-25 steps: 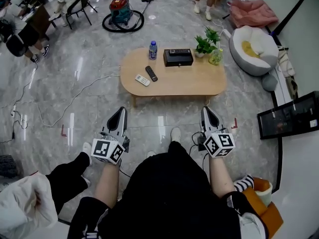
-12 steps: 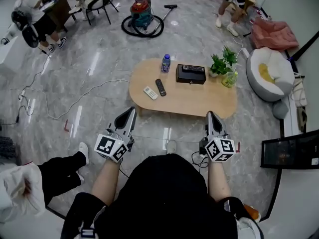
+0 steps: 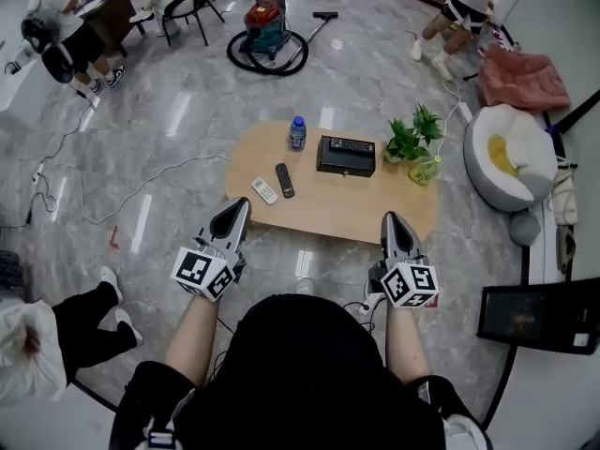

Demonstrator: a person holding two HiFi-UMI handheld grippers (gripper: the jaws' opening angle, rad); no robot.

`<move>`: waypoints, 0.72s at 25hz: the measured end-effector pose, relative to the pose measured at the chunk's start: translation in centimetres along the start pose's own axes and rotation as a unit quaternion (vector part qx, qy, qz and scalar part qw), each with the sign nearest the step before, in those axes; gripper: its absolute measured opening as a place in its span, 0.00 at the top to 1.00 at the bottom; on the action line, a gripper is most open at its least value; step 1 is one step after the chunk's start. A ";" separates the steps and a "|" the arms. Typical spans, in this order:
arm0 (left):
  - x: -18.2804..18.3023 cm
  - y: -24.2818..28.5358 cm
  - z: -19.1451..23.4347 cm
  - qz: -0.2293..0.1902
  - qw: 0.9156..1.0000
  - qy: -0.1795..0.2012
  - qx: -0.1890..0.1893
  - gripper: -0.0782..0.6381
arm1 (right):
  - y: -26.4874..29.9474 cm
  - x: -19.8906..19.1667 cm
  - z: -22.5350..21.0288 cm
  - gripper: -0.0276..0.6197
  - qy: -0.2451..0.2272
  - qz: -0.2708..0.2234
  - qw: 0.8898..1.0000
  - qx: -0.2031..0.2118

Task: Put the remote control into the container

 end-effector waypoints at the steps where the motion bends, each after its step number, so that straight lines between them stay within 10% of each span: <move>1: -0.4 0.7 -0.2 0.003 1.000 -0.001 0.000 0.88 | 0.2 0.0 -0.6 0.94 0.000 0.003 1.000 0.003; 18: -4.1 11.7 3.3 0.039 0.999 -0.025 -0.026 0.88 | 5.8 -0.9 -6.5 0.94 0.020 0.024 0.999 -0.017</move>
Point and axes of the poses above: the fingertips, and each gripper's own axes: y forward along the fingers, z to its left, x out of its top, the point moved 6 cm from there along -y, backward along the fingers, and after that the axes turned 11 degrees about -z, right-handed, at the moved point
